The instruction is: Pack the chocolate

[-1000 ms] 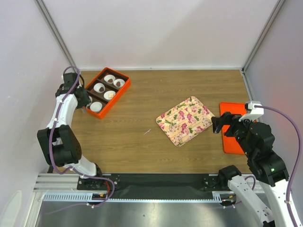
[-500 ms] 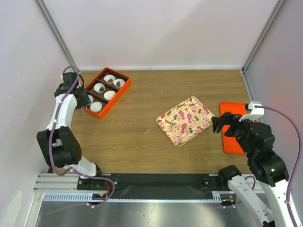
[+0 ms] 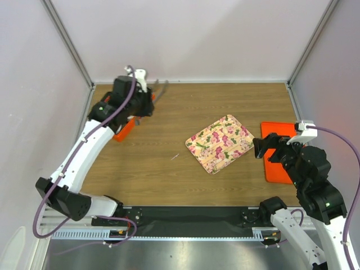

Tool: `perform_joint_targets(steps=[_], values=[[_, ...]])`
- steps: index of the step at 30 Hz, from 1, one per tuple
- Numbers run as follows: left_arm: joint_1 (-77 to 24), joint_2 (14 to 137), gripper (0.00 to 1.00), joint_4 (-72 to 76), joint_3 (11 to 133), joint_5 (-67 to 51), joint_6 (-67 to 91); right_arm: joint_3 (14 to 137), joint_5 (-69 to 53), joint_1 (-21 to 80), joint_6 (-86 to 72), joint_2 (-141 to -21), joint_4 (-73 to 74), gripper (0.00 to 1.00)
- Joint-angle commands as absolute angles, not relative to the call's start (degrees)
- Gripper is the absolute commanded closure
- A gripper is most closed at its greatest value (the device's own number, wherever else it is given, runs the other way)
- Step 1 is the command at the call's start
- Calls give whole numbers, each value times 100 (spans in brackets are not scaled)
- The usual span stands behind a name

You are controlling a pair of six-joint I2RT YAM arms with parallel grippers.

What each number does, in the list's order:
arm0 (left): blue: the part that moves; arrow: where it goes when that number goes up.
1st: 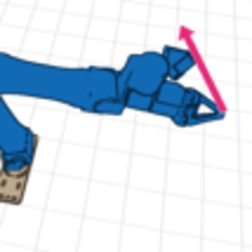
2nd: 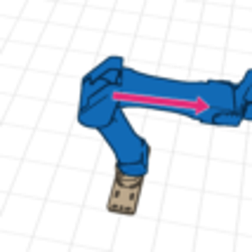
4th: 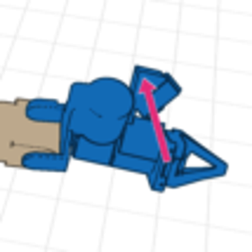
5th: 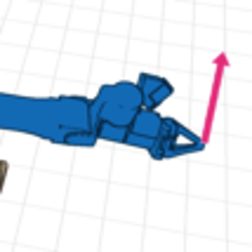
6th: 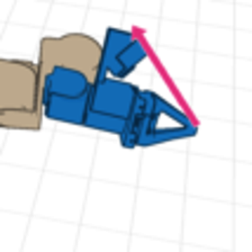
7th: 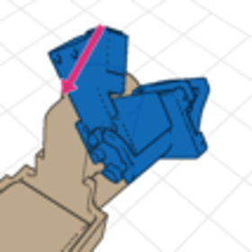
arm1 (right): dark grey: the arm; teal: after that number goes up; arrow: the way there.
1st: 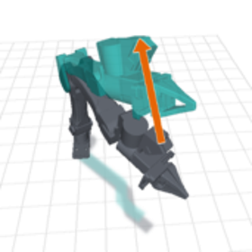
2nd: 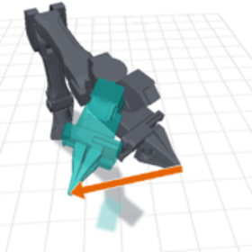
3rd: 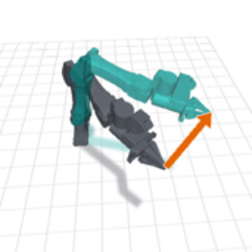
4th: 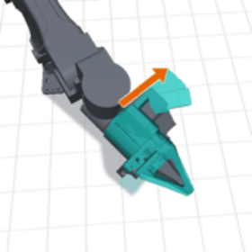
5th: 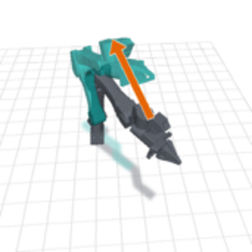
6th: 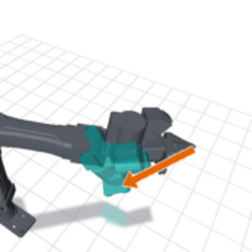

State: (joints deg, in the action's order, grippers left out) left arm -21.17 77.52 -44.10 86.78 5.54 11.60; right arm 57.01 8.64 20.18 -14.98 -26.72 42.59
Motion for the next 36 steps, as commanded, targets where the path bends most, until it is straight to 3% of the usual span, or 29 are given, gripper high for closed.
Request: perform_joint_targets(steps=[1, 6, 15, 24, 36], values=[[-2914, 7646, 52, -4202, 8605, 650, 1335, 5941, 967, 2030, -1556, -2654, 4306, 0], [-3997, 8032, 52, -3789, 8473, 1001, 1696, 6003, 923, 2021, -1617, -2637, 4351, 0], [-5492, 9851, 52, -3357, 9007, 1397, 1960, 5985, 932, 2021, -1591, -2602, 4447, 0], [-5634, 11126, 50, -3217, 9685, 1248, 2206, 5933, 941, 2030, -1538, -2566, 4447, 0], [-5643, 11452, 50, -3190, 9729, 1248, 2268, 5783, 993, 2030, -1503, -2505, 4386, 0]])
